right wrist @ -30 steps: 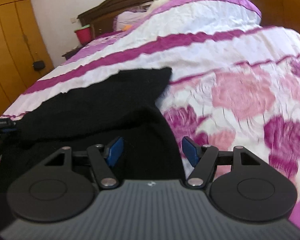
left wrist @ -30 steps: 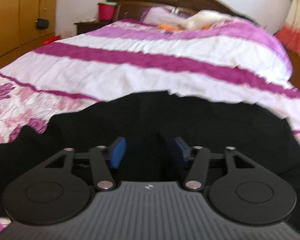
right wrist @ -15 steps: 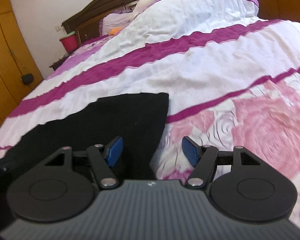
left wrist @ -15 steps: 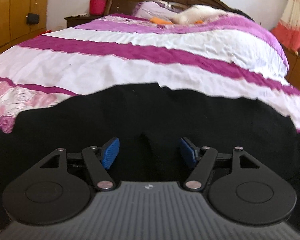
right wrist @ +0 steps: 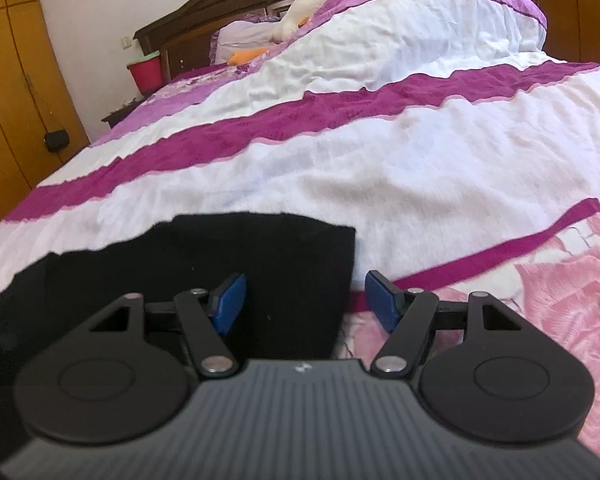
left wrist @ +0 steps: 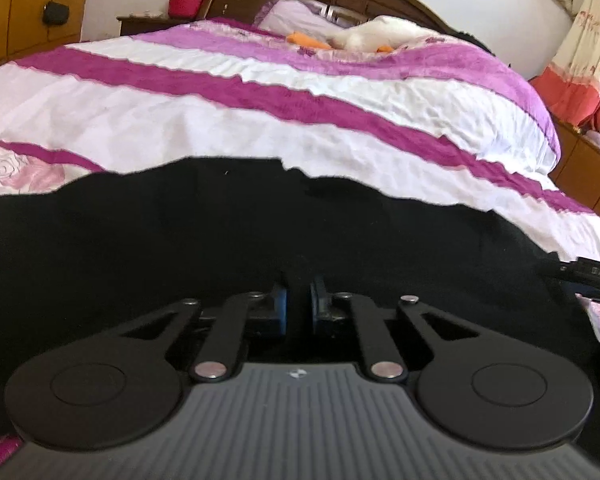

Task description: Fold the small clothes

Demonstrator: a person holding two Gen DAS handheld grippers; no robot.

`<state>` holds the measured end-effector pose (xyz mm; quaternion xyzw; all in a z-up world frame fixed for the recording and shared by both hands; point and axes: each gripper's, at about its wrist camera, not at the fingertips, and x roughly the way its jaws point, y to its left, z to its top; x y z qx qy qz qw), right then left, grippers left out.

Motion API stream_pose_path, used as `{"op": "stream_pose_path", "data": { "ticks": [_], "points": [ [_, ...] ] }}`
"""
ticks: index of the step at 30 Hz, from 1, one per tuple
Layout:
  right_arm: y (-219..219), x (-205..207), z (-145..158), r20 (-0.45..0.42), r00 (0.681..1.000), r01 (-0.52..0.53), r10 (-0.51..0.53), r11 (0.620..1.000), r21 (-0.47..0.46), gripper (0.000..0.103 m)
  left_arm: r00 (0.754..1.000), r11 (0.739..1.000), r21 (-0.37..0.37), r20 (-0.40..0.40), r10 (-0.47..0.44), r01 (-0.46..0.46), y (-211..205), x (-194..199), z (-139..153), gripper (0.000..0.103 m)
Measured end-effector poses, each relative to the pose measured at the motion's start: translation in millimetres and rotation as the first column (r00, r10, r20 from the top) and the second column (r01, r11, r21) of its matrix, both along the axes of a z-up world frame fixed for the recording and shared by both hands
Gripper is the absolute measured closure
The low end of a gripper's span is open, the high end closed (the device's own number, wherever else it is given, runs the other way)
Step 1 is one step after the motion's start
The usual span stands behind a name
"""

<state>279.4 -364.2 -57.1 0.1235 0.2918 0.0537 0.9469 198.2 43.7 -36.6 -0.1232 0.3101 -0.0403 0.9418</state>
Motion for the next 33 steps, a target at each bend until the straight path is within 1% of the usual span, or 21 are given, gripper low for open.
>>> {"op": "stream_pose_path", "data": {
  "ticks": [1, 2, 3, 5, 6, 7, 8, 9, 11, 13, 14, 16, 17, 19, 20, 22, 23, 24, 26, 29, 33],
  "points": [
    [1, -1, 0, 0.013, 1.0, -0.001, 0.0, 1.0, 0.007, 0.063, 1.0, 1.0, 0.013, 0.023, 0.002, -0.003, -3, -3, 5, 0.092],
    [4, -3, 0, 0.031, 1.0, -0.001, 0.001, 1.0, 0.004, 0.094, 0.999, 1.0, 0.024, 0.047, 0.004, -0.005, -5, -5, 9, 0.093],
    [5, -9, 2, 0.073, 0.997, 0.015, -0.014, 1.0, -0.004, 0.093, 0.997, 0.999, 0.036, 0.079, 0.005, -0.007, -7, -8, 15, 0.093],
    [9, -19, 9, 0.157, 0.987, 0.043, -0.037, 0.998, -0.035, 0.094, 0.989, 0.998, 0.067, 0.146, 0.006, -0.016, -9, -9, 28, 0.093],
    [11, -22, 13, 0.192, 0.98, 0.066, -0.053, 0.996, -0.064, 0.094, 0.984, 0.995, 0.099, 0.177, 0.0, -0.018, -11, -7, 32, 0.093],
    [12, -22, 15, 0.206, 0.976, 0.085, -0.065, 0.992, -0.09, 0.094, 0.981, 0.99, 0.142, 0.194, -0.005, -0.023, -13, -1, 33, 0.093],
    [14, -21, 15, 0.214, 0.974, 0.1, -0.073, 0.988, -0.121, 0.094, 0.981, 0.988, 0.155, 0.195, -0.007, -0.024, -13, 5, 34, 0.093],
    [15, -18, 15, 0.211, 0.974, 0.11, -0.077, 0.983, -0.147, 0.094, 0.982, 0.987, 0.161, 0.188, -0.007, -0.024, -13, 12, 31, 0.093],
    [14, -10, 8, 0.17, 0.982, 0.11, -0.083, 0.981, -0.16, 0.094, 0.991, 0.984, 0.175, 0.135, -0.007, -0.017, -13, 28, 20, 0.092],
    [13, 0, -3, 0.107, 0.99, 0.107, -0.091, 0.981, -0.164, 0.094, 0.999, 0.983, 0.183, 0.035, 0.002, -0.008, -12, 45, 1, 0.091],
    [11, 3, -8, 0.085, 0.991, 0.112, -0.099, 0.981, -0.16, 0.093, 1.0, 0.985, 0.172, 0.008, 0.005, -0.007, -11, 49, -5, 0.09],
    [10, 6, -14, 0.066, 0.992, 0.112, -0.103, 0.982, -0.153, 0.092, 1.0, 0.985, 0.169, 0.006, 0.021, -0.021, -8, 52, -8, 0.08],
    [10, 6, -14, 0.066, 0.992, 0.113, -0.104, 0.981, -0.156, 0.091, 1.0, 0.984, 0.176, 0.004, 0.026, -0.026, -8, 52, -8, 0.077],
    [12, 5, -16, 0.064, 0.993, 0.11, -0.101, 0.98, -0.163, 0.09, 0.999, 0.98, 0.196, 0.002, 0.037, -0.037, -9, 53, -9, 0.066],
    [13, 5, -16, 0.063, 0.993, 0.109, -0.1, 0.981, -0.161, 0.09, 0.999, 0.977, 0.208, 0.003, 0.044, -0.044, -9, 53, -8, 0.062],
    [10, 4, -14, 0.057, 0.993, 0.106, -0.099, 0.984, -0.146, 0.09, 0.998, 0.971, 0.231, 0.007, 0.058, -0.058, -9, 51, -6, 0.049],
    [9, 3, -11, 0.055, 0.994, 0.106, -0.1, 0.985, -0.136, 0.084, 0.998, 0.968, 0.241, 0.006, 0.061, -0.061, -9, 49, -3, 0.047],
    [6, 1, -8, 0.053, 0.994, 0.104, -0.098, 0.987, -0.12, 0.081, 0.998, 0.967, 0.247, 0.006, 0.062, -0.062, -8, 47, -1, 0.043],
    [2, -5, -1, 0.049, 0.994, 0.1, -0.096, 0.991, -0.086, 0.068, 0.998, 0.965, 0.255, 0.005, 0.057, -0.057, -7, 34, 6, 0.04],
    [-1, -22, 12, 0.054, 0.995, 0.082, -0.08, 0.995, -0.05, 0.067, 0.998, 0.961, 0.271, 0.008, 0.06, -0.06, -1, 14, 16, 0.037],
    [-1, -52, 30, 0.056, 0.997, 0.06, -0.058, 0.998, -0.032, 0.067, 0.996, 0.951, 0.296, 0.017, 0.091, -0.092, 11, -17, 31, 0.036]
  ]
}}
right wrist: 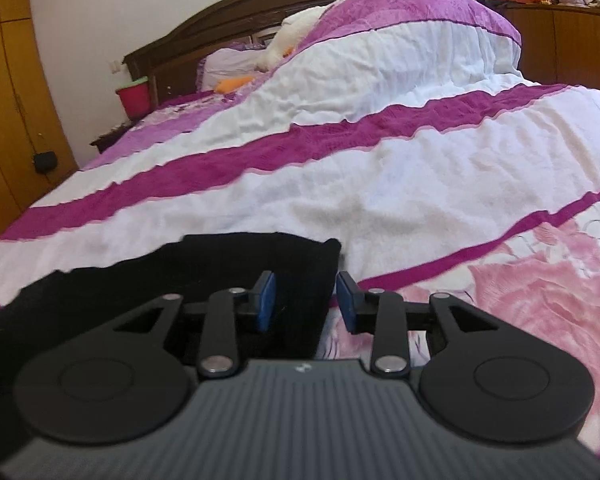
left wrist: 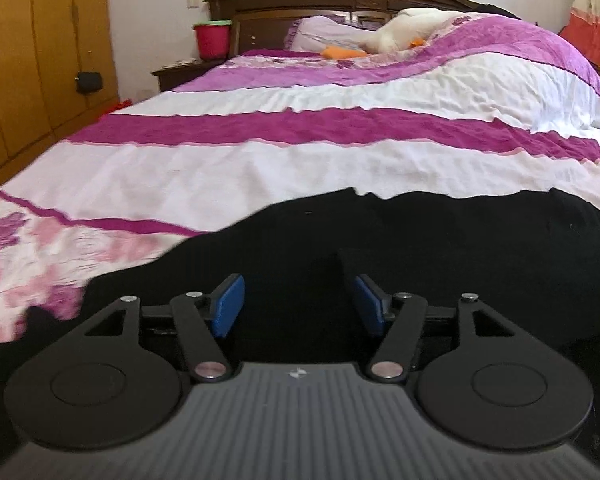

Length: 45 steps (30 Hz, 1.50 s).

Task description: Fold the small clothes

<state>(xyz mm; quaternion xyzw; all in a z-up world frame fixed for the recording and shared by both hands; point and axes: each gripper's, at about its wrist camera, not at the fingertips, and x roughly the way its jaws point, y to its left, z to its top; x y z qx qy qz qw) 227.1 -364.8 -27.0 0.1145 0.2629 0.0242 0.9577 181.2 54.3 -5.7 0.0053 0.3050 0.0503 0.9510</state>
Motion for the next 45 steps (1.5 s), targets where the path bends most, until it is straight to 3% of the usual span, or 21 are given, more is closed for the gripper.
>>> {"op": "stream_pose_path", "data": {
  "ticks": [11, 18, 21, 28, 33, 37, 40, 45],
  "points": [
    [26, -94, 42, -0.013, 0.997, -0.079, 0.079, 0.996, 0.035, 0.067, 0.992, 0.991, -0.063, 0.013, 0.122, -0.121, 49, -90, 28, 0.036],
    [50, -140, 57, -0.011, 0.99, -0.137, 0.138, 0.989, 0.057, 0.067, 0.972, 0.969, -0.077, 0.004, 0.235, -0.234, 90, -143, 32, 0.035],
    [59, -154, 52, -0.022, 0.989, -0.144, 0.146, 0.988, 0.056, 0.067, 0.946, 0.94, -0.109, -0.017, 0.322, -0.322, 113, -166, 25, 0.035],
    [77, -166, 16, -0.091, 0.987, -0.128, 0.133, 0.99, 0.06, 0.067, 0.878, 0.836, -0.273, -0.097, 0.468, -0.476, 170, -192, 0, 0.034],
    [81, -164, -6, -0.166, 0.98, -0.094, 0.113, 0.989, 0.116, 0.067, 0.85, 0.772, -0.372, -0.102, 0.517, -0.515, 190, -194, -15, 0.033],
    [90, -164, -18, -0.189, 0.975, -0.1, 0.116, 0.991, 0.094, 0.067, 0.837, 0.734, -0.452, -0.056, 0.544, -0.507, 196, -190, -24, 0.026],
    [92, -164, -25, -0.19, 0.975, -0.103, 0.116, 0.992, 0.078, 0.067, 0.822, 0.713, -0.475, -0.039, 0.569, -0.516, 199, -184, -29, 0.025],
    [91, -166, -34, -0.18, 0.977, -0.102, 0.115, 0.992, 0.081, 0.067, 0.807, 0.717, -0.459, -0.001, 0.591, -0.525, 200, -170, -34, 0.025]
  ]
}}
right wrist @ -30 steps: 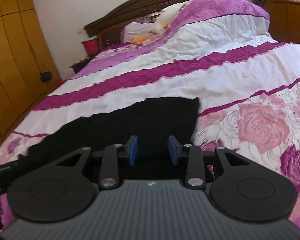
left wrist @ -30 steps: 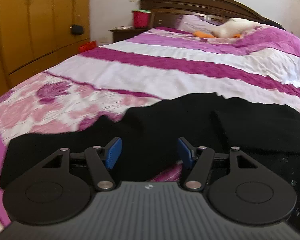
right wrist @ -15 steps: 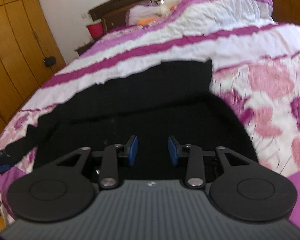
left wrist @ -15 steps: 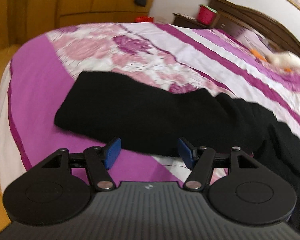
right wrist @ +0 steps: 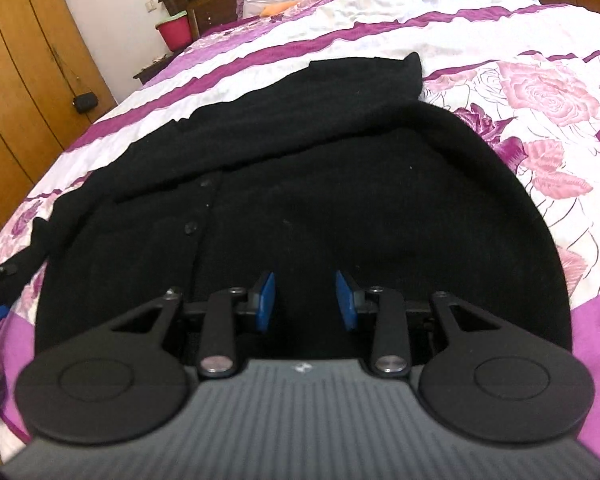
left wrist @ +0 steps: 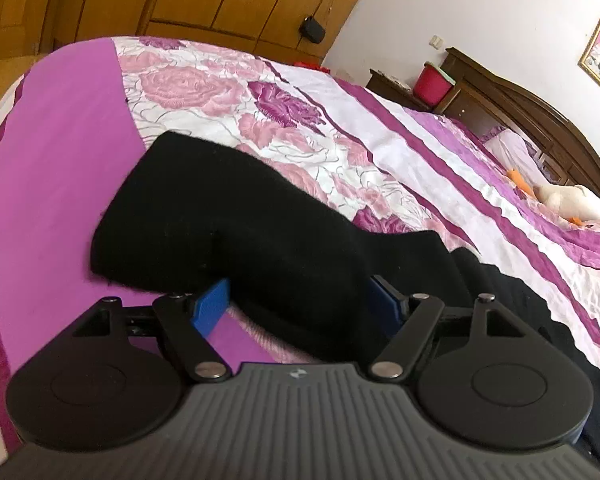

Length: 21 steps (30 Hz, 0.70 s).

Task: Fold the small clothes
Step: 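Grasp the other sleeve cuff with the left gripper and lift it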

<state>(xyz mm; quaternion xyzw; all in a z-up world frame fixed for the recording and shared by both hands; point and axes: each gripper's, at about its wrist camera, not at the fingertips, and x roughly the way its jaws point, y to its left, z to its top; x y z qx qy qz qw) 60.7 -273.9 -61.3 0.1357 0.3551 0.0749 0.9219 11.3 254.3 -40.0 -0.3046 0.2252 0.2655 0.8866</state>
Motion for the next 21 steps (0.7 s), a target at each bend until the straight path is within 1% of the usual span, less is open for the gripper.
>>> {"op": "stream_pose_path", "data": {
  "ticks": [2, 3, 4, 5, 6, 7, 9, 11, 13, 16, 18, 21],
  "points": [
    [-2, -1, -2, 0.005, 1.0, 0.008, -0.008, 1.0, 0.02, 0.067, 1.0, 1.0, 0.016, -0.003, 0.008, -0.008, 0, 3, 0, 0.032],
    [-3, -1, -4, 0.007, 1.0, 0.01, -0.011, 1.0, 0.029, 0.067, 1.0, 1.0, 0.028, -0.003, 0.009, -0.009, 0, 3, 1, 0.05],
    [-4, 0, -4, 0.008, 1.0, 0.01, -0.011, 0.999, 0.035, 0.067, 1.0, 0.999, 0.036, 0.002, 0.007, -0.007, 1, 2, 2, 0.064],
    [-5, 0, -5, 0.01, 1.0, 0.009, -0.009, 0.999, 0.04, 0.067, 1.0, 1.0, 0.023, 0.019, 0.002, -0.002, 5, 0, 2, 0.07],
    [-5, -1, -5, 0.011, 1.0, 0.008, -0.008, 0.999, 0.044, 0.067, 0.999, 1.0, 0.0, 0.049, -0.003, 0.003, 8, -4, 4, 0.08],
    [-6, -1, -5, 0.012, 1.0, 0.006, -0.007, 0.999, 0.046, 0.067, 0.998, 1.0, -0.007, 0.068, -0.004, 0.004, 11, -7, 6, 0.084],
    [-6, -1, -5, 0.012, 1.0, 0.006, -0.006, 0.999, 0.05, 0.067, 0.994, 1.0, 0.019, 0.107, 0.004, -0.006, 11, -15, 17, 0.087],
    [-8, -2, -5, 0.011, 1.0, 0.008, -0.009, 0.998, 0.055, 0.067, 0.989, 0.997, 0.074, 0.149, 0.021, -0.033, 7, -24, 33, 0.088],
    [-8, -2, -5, 0.012, 1.0, 0.007, -0.008, 0.998, 0.056, 0.067, 0.982, 0.993, 0.111, 0.186, 0.024, -0.045, 5, -29, 48, 0.088],
    [-10, -2, -4, 0.012, 1.0, 0.009, -0.009, 0.998, 0.065, 0.067, 0.98, 0.985, 0.168, 0.198, -0.009, -0.025, 1, -24, 66, 0.088],
    [-12, -3, -3, 0.011, 1.0, 0.008, -0.008, 0.997, 0.076, 0.067, 0.977, 0.982, 0.188, 0.208, -0.043, 0.003, -3, -18, 77, 0.088],
    [-15, -3, 0, 0.003, 1.0, 0.008, -0.009, 0.995, 0.097, 0.067, 0.963, 0.975, 0.214, 0.247, -0.112, 0.058, -13, -14, 97, 0.089]
  ]
}}
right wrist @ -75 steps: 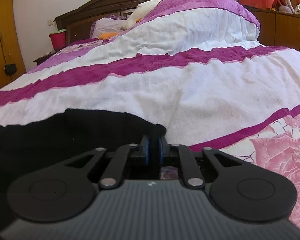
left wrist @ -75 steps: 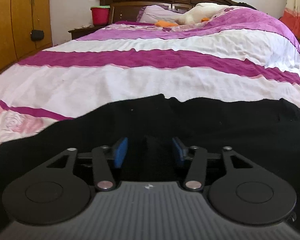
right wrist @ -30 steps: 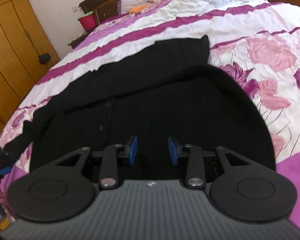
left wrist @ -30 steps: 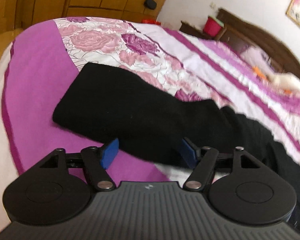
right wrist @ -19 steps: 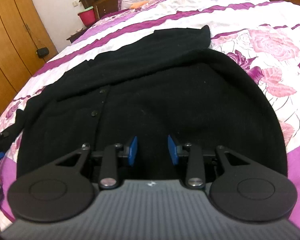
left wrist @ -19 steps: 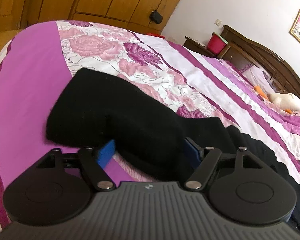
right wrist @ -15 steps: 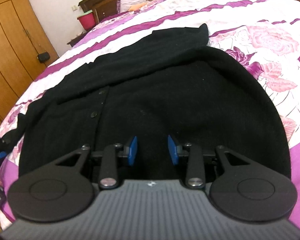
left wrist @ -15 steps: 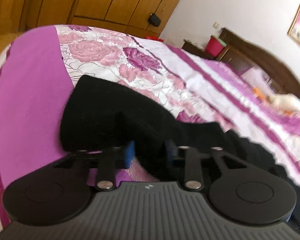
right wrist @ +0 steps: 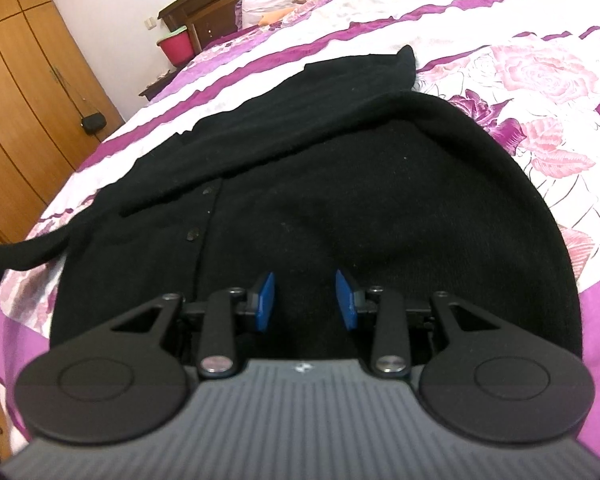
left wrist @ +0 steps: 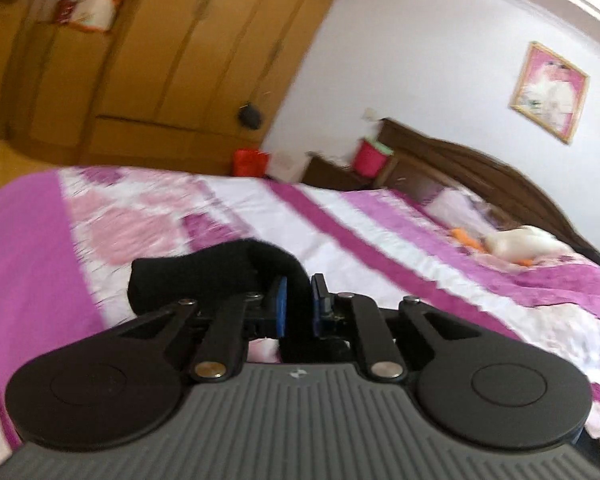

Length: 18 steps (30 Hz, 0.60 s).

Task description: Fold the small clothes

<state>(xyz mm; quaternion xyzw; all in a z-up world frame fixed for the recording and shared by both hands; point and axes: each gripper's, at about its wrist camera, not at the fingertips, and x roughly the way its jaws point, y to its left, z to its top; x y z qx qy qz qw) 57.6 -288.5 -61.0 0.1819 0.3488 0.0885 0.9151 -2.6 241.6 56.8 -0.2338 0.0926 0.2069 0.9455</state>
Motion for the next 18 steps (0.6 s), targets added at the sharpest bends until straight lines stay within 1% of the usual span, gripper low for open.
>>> {"op": "stream_pose_path", "data": {
  "ticks": [2, 5, 7, 9, 12, 13, 15, 17, 18],
  "points": [
    [-1, -1, 3, -0.001, 1.0, -0.004, 0.004, 1.0, 0.012, 0.066, 0.997, 0.997, 0.052, 0.048, -0.056, 0.053, -16, 2, 19, 0.089],
    [-2, -3, 7, 0.009, 1.0, -0.012, 0.012, 1.0, 0.015, 0.065, 0.986, 0.986, 0.109, 0.094, -0.14, 0.129, -44, 7, 46, 0.089],
    [-1, -4, 7, 0.009, 1.0, -0.02, 0.02, 1.0, 0.004, 0.065, 0.979, 0.978, 0.125, 0.096, -0.182, 0.17, -61, 13, 60, 0.089],
    [0, -5, 7, 0.012, 1.0, -0.029, 0.029, 1.0, -0.004, 0.065, 0.975, 0.973, 0.118, 0.076, -0.21, 0.2, -73, 20, 67, 0.089],
    [-1, -7, 7, 0.018, 0.999, -0.033, 0.033, 0.999, -0.009, 0.065, 0.972, 0.97, 0.08, 0.024, -0.232, 0.23, -86, 27, 64, 0.088],
    [-2, -8, 7, 0.02, 0.999, -0.032, 0.032, 0.999, -0.011, 0.066, 0.971, 0.969, 0.067, 0.001, -0.24, 0.239, -89, 29, 60, 0.088],
    [-3, -9, 7, 0.032, 0.999, -0.029, 0.029, 0.999, -0.014, 0.066, 0.97, 0.971, 0.019, -0.051, -0.238, 0.239, -87, 29, 48, 0.086],
    [-5, -10, 7, 0.038, 0.999, -0.024, 0.025, 1.0, -0.015, 0.065, 0.968, 0.972, -0.068, -0.097, -0.23, 0.224, -78, 26, 31, 0.075],
    [-6, -11, 6, 0.04, 0.999, -0.021, 0.022, 1.0, -0.013, 0.064, 0.969, 0.972, -0.118, -0.114, -0.218, 0.205, -74, 22, 21, 0.06]
  ]
}}
